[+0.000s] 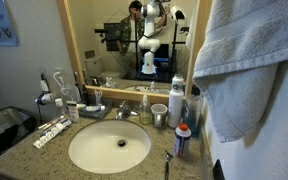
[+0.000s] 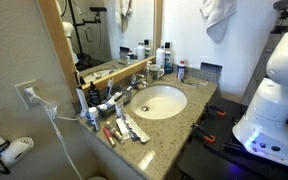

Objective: Use the white towel on the wall to wipe the counter and hang the towel again

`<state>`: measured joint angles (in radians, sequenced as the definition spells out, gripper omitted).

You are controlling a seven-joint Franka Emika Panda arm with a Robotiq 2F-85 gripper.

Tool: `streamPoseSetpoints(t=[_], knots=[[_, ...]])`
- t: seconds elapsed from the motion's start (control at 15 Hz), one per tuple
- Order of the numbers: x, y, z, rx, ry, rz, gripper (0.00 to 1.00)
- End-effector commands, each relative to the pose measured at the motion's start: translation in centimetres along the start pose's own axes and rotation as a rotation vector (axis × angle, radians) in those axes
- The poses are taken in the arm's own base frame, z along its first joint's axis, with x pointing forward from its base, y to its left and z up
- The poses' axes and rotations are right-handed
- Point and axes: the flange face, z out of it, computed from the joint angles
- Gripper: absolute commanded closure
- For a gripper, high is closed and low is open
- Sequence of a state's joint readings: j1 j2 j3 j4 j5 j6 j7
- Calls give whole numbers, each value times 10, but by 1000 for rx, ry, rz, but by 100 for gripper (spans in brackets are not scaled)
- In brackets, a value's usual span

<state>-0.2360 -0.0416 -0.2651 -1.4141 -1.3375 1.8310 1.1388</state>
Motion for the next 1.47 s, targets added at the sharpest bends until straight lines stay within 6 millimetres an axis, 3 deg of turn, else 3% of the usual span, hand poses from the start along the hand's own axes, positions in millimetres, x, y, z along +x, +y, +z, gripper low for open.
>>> streamPoseSetpoints(t=[0.0,0.33,1.4], knots=[[-7,-9,10,-21,-38,-34,0],[-23,-19,11,-19,-70,-56,0],[-66,-21,7,105,-294,-197,0]])
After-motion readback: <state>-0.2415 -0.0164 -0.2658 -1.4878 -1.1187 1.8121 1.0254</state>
